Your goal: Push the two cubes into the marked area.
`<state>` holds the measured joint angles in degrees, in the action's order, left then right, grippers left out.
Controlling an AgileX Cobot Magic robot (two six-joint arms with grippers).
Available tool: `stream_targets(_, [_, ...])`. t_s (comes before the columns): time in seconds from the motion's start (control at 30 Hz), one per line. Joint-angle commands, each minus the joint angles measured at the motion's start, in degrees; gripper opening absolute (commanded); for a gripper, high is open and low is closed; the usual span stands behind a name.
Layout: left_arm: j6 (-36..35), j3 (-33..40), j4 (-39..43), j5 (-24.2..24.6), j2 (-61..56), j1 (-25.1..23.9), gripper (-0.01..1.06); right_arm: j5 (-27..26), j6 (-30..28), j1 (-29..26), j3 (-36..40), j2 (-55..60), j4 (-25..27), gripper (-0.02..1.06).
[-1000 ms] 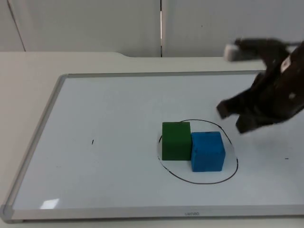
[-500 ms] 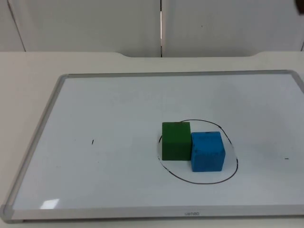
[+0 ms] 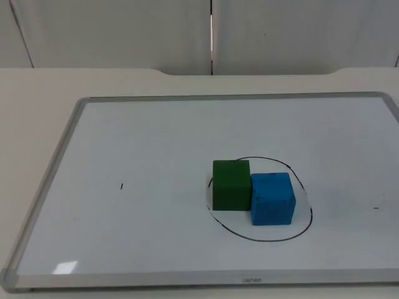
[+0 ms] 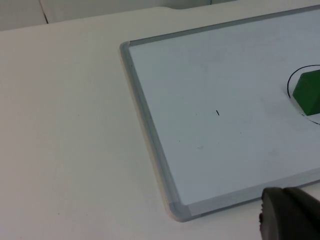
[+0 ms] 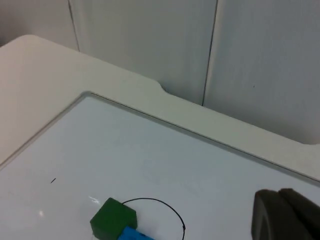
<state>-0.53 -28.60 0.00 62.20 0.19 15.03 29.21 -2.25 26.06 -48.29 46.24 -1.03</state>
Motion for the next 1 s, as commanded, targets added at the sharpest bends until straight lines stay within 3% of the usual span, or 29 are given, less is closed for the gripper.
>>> stream_targets(0.0, [0.1,0.3,-0.3,-0.6,-0.2,-0.1,0.0,-0.7,-0.4,-0.2,2.5,-4.0,-0.3,0.0])
stream_targets(0.3, [0.1,0.3,-0.3,-0.6,-0.2,-0.1,0.0,0.8,-0.4,-0.2,9.5,-16.6,-0.3,0.0])
stream_targets(0.97, [0.1,0.3,-0.3,-0.6,-0.2,-0.1,0.0,23.9,0.7,-0.2,10.8,-35.4,-0.1,0.0])
